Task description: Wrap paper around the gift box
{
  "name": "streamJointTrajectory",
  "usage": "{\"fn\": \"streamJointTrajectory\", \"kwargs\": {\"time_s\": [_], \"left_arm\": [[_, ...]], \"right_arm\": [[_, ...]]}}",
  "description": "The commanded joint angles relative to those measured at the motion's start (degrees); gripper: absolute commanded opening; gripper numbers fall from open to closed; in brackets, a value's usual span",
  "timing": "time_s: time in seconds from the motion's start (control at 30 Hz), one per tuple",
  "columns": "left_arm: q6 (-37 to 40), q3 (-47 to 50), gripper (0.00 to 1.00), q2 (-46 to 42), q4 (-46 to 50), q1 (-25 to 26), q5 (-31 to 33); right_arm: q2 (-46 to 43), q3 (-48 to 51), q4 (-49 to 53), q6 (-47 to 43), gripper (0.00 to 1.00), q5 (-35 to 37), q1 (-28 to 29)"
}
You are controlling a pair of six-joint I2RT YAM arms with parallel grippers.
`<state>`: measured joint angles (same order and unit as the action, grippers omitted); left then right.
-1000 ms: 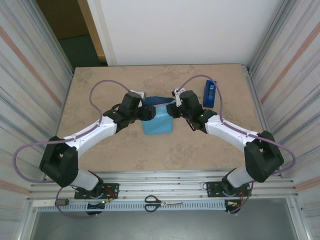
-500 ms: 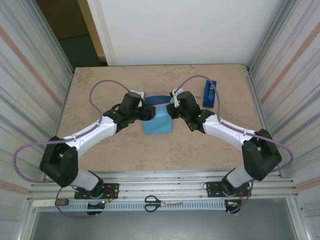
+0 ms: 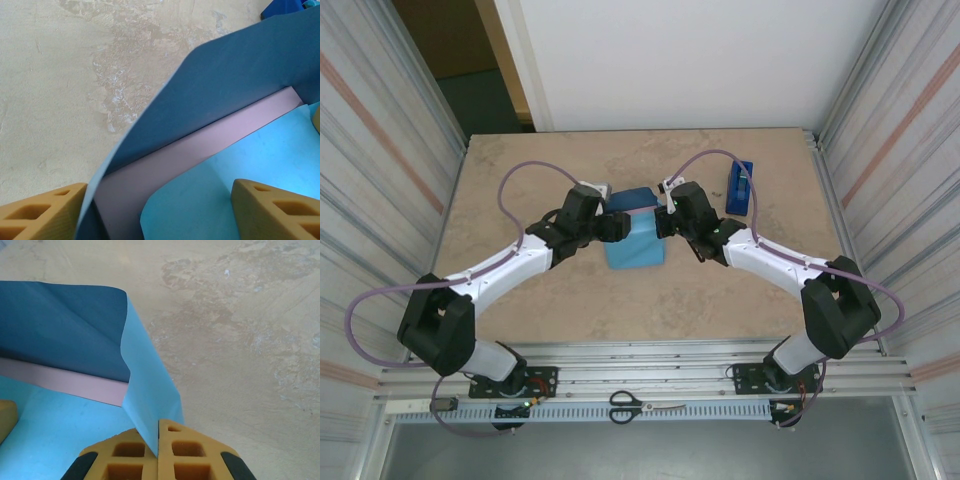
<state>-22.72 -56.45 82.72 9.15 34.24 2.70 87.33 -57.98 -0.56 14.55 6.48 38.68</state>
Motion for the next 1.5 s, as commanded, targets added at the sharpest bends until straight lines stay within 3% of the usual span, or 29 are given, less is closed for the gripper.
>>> {"fn": "streamJointTrajectory", "kwargs": {"time_s": [0.0,0.13,0.43,0.63,0.77,0.87,1.03,1.2,1.27,1.37,1.47], "left_arm": [[1.0,1.5,0.73,-0.3,4.7,0.1,0.5],[1.0,1.3,0.73,-0.4,4.7,0.1,0.3],[0.7,1.5,0.73,-0.2,4.7,0.1,0.0],[0.8,1.8,0.73,-0.5,4.8,0.1,0.4],[0.7,2.1,0.73,-0.8,4.7,0.1,0.5],[0.6,2.1,0.73,-0.8,4.8,0.1,0.4],[0.5,2.1,0.73,-0.6,4.4,0.1,0.1],[0.6,1.9,0.73,-0.4,4.6,0.1,-0.1],[0.6,1.9,0.73,-0.4,4.6,0.1,-0.1],[0.6,2.0,0.73,-0.4,4.6,0.1,-0.2],[0.6,1.9,0.73,-0.5,4.7,0.1,-0.2]], "right_arm": [[0.2,0.9,-0.3,1.4,0.0,1.0,1.1],[0.2,0.8,-0.8,2.2,0.0,1.0,1.2],[-0.7,-0.2,-0.1,2.1,0.17,3.4,1.1],[-0.6,-0.8,0.1,1.4,0.0,1.0,0.6],[-1.1,-1.3,0.4,1.6,0.05,1.1,0.7],[-1.9,-1.6,0.6,1.8,0.16,2.4,0.7],[-2.2,-1.9,0.5,1.2,0.07,0.9,0.6],[-2.2,-2.1,0.6,1.8,0.09,3.1,0.8],[-2.6,-2.0,0.4,2.5,0.19,4.3,0.7],[-3.1,-2.2,-0.1,1.8,0.19,4.3,0.8],[-3.1,-2.6,0.4,1.5,0.08,4.1,0.5]]}}
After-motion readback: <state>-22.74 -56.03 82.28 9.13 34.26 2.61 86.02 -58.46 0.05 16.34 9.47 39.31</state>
